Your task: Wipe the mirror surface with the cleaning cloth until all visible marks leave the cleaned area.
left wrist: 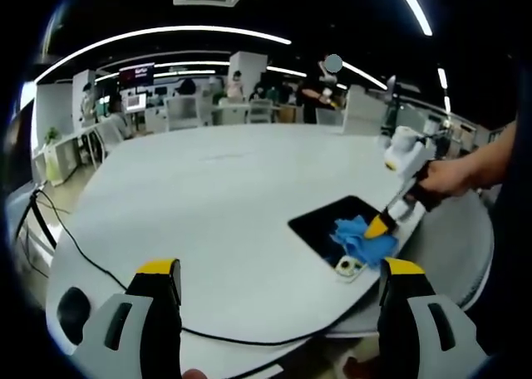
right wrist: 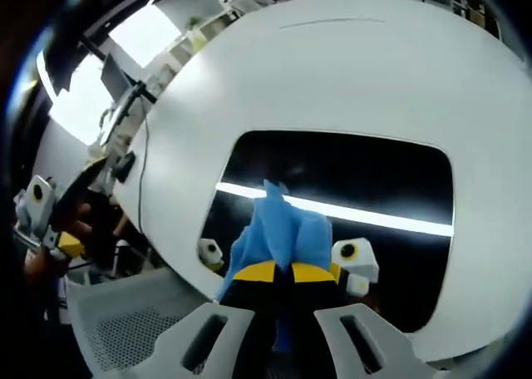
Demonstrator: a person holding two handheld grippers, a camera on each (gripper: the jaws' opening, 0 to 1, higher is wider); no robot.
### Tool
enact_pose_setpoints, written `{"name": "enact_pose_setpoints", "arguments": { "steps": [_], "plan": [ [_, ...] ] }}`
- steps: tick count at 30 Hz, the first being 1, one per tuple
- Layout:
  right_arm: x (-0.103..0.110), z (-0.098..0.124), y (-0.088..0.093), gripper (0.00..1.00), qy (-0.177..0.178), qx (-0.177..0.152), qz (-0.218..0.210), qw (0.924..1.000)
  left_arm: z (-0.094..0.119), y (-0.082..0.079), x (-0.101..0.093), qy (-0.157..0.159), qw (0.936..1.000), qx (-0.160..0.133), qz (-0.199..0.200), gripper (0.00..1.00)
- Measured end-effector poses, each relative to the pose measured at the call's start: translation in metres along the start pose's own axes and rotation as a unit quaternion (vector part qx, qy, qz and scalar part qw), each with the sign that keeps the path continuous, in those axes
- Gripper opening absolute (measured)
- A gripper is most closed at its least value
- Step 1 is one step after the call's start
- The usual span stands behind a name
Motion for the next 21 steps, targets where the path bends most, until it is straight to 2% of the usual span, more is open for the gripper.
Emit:
{"name": "enact_pose_setpoints", "arguments": {
  "steps": [8,21],
  "plan": [
    [-0.004,-0.007,-0.024,0.0,0.007,-0.01,0.011,0.9999,0.001,0.004,-0.007,-0.002,1.0,0.003,0.004,1.0],
    [-0.009,-0.016,-0.06,0.0,0.021,-0.023,0.027,0.9991,-0.001,0.001,-0.014,-0.006,1.0,0.001,0.005,1.0]
  ]
}}
Point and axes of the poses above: the point that each gripper's makers call its tool centre point, and the gripper's own axes: z roughly backward along the fingers, x roughly to its left, y roughly out of its underside, the point moved 7 cm from there along z, roughly backward along the fingers, and after that the axes turned 8 degrees about -z, right-handed, at the moved point
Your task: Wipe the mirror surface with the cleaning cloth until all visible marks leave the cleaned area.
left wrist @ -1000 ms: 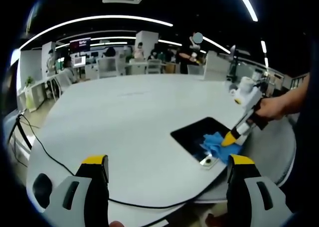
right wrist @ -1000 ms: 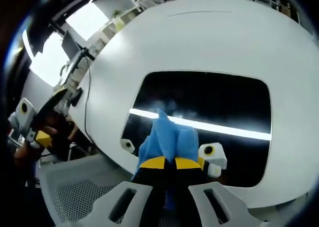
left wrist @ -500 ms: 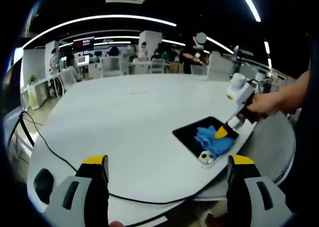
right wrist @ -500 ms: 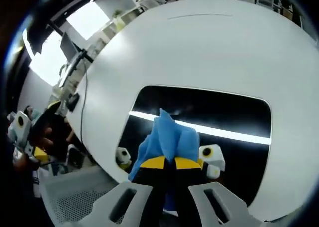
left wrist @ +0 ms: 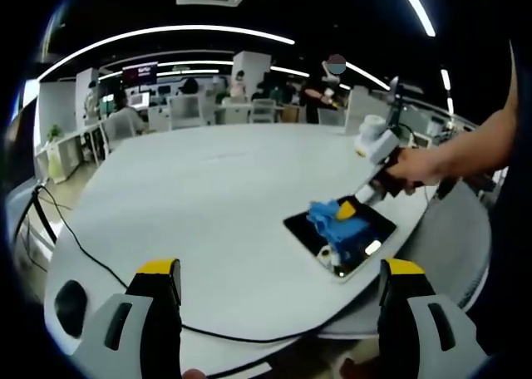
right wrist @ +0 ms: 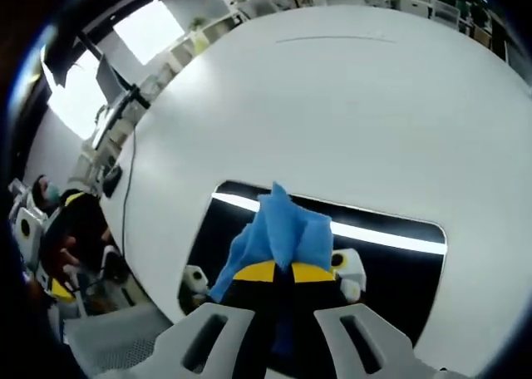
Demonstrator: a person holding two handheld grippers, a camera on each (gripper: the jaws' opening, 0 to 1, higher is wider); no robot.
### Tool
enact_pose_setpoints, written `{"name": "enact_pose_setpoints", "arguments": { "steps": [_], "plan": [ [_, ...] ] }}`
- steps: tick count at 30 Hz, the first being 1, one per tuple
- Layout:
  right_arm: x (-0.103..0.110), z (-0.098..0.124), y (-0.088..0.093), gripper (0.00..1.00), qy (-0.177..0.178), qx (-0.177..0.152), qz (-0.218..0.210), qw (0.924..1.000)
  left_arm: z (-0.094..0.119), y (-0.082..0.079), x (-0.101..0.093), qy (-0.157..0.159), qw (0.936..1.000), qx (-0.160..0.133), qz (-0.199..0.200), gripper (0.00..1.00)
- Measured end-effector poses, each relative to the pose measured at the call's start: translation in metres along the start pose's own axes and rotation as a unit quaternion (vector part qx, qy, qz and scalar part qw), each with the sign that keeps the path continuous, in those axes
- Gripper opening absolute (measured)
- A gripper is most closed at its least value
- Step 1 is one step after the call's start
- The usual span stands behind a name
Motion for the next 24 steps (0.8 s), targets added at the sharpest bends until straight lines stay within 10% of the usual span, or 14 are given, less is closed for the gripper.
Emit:
{"name": "enact_pose_setpoints", "arguments": {
  "steps": [24],
  "plan": [
    [-0.008,-0.018,-0.046,0.0,0.0,0.02,0.001,0.9998,-0.013,-0.003,-0.014,-0.006,1.0,0.0,-0.001,1.0]
  ]
}}
Point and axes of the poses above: the point that each gripper's makers call its tool centre point, and the gripper's own axes: z roughly backward along the fingers, x roughly to its left, y roughly out of its underside, the point moved 7 cm from there along z, roughly backward along the fingers, and after that the axes turned 8 degrees about -z, right-handed, at the moved point
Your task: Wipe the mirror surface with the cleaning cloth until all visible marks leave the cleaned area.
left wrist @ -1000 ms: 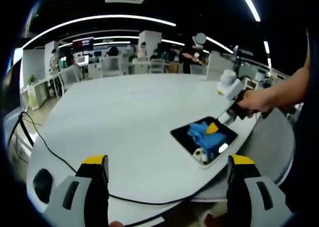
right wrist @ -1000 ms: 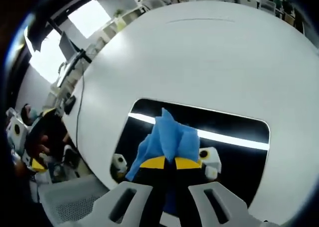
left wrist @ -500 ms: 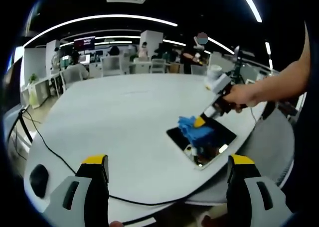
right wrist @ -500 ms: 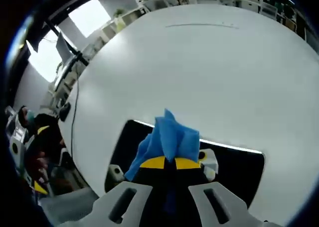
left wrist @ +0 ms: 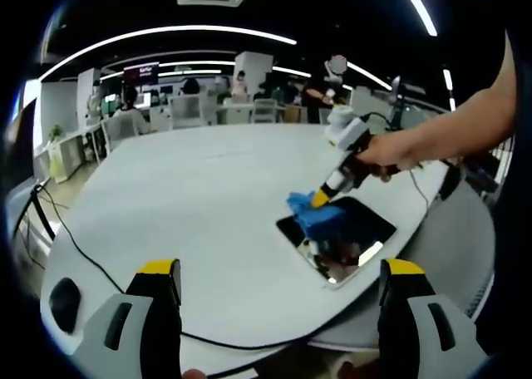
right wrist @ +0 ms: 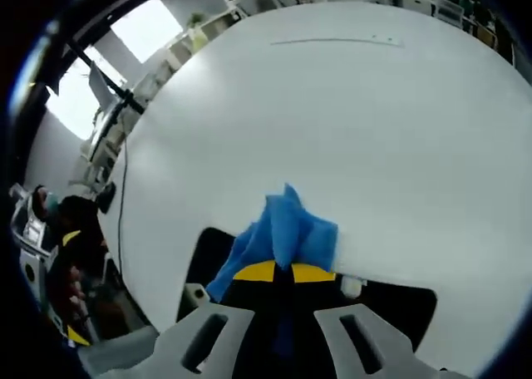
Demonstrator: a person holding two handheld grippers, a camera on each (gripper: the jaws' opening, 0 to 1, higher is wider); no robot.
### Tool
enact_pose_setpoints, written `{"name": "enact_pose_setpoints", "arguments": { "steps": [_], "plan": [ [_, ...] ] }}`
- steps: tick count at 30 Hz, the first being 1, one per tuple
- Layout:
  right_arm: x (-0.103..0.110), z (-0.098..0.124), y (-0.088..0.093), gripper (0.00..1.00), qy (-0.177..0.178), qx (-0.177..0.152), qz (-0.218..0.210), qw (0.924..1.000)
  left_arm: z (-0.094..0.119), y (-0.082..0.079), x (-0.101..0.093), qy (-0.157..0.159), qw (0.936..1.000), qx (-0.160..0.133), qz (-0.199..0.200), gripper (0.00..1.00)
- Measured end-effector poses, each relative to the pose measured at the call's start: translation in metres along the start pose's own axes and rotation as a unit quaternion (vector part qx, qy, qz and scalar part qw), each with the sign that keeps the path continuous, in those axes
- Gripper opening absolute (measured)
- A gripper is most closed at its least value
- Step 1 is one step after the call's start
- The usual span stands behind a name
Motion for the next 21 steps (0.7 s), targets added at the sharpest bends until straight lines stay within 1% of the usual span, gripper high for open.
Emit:
{"name": "enact_pose_setpoints", "arguments": {
  "steps": [4,7,10,13,18,21],
  "plan": [
    [-0.0019,0.0005,0.0029,0.0,-0.005,-0.011,0.005,0.9999,-0.0033,-0.0028,0.0031,-0.002,1.0,0.001,-0.006,1.0],
    [-0.0042,0.0012,0.0037,0.0,-0.023,-0.017,-0.032,0.9991,-0.0054,-0.0053,0.0038,-0.002,1.0,-0.001,-0.007,1.0],
    [-0.0076,0.0006,0.0029,0.0,-0.033,-0.016,-0.046,0.9983,-0.0065,-0.0073,0.0025,0.001,1.0,-0.004,-0.006,1.0],
    [-0.0067,0.0003,0.0034,0.0,-0.037,-0.016,-0.035,0.9986,-0.0071,-0.009,0.001,0.002,0.9999,-0.006,-0.009,1.0],
    [-0.0047,-0.0011,0.0036,0.0,-0.03,-0.021,-0.012,0.9993,-0.0054,-0.0089,0.0022,0.0,0.9999,-0.007,-0.007,1.0],
    [-0.0066,0.0003,0.0051,0.0,-0.026,-0.022,-0.005,0.9994,-0.0033,-0.0094,0.0033,-0.002,0.9999,-0.007,-0.008,1.0]
  ]
}}
Point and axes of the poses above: the point that each gripper's makers call its tool centre point, and the gripper's own axes: z roughly backward along the fingers, x roughly to its left, y roughly out of its underside, the point moved 7 cm from there along z, roughly backward along the fingers, and after that the axes turned 8 degrees about -z, right-handed, at the moved point
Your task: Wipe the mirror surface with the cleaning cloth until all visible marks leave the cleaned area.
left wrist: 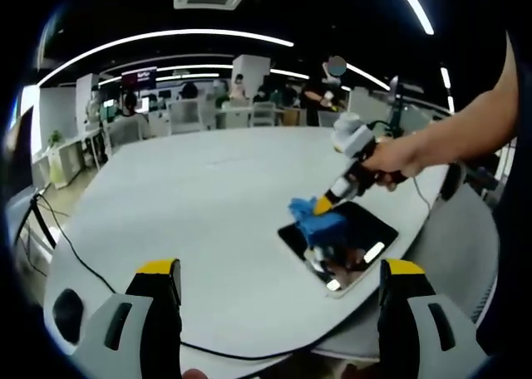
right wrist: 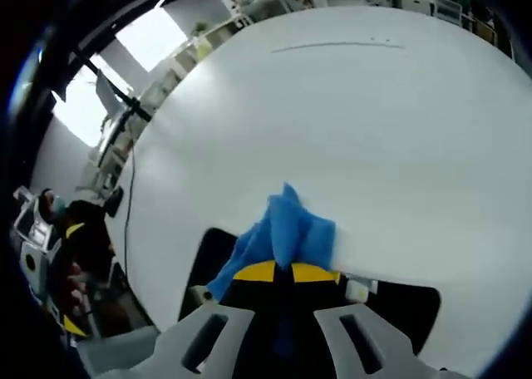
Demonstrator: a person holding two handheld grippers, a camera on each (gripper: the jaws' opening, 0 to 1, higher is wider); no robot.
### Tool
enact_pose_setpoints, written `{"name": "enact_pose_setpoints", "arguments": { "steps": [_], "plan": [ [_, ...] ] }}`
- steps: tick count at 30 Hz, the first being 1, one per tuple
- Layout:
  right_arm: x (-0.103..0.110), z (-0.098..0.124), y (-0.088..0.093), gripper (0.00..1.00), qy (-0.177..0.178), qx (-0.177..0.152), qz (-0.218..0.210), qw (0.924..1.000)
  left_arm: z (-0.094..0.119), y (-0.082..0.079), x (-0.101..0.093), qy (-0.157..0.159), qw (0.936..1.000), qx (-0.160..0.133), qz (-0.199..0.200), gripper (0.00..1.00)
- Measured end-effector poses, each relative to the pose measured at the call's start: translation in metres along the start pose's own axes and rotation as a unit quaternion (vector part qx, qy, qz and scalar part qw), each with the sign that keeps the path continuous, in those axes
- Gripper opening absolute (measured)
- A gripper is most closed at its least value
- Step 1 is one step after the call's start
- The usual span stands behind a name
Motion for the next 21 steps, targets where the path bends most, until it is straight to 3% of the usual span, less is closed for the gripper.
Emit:
{"name": "enact_pose_setpoints", "arguments": {
  "steps": [21],
  "plan": [
    [-0.032,0.021,0.005,0.0,0.023,-0.002,0.024,0.9994,0.0,-0.005,-0.001,-0.002,1.0,0.004,-0.007,1.0]
  ]
}}
Point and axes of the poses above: the point that each gripper's makers call its tool centre point, and the gripper's own axes: z roughly backward along the fingers, x roughly to its left, y roughly out of its underside, the point moved 7 cm from there along z, roughly backward along the fingers, and after that the axes turned 8 degrees about -z, right-handed, at the moved point
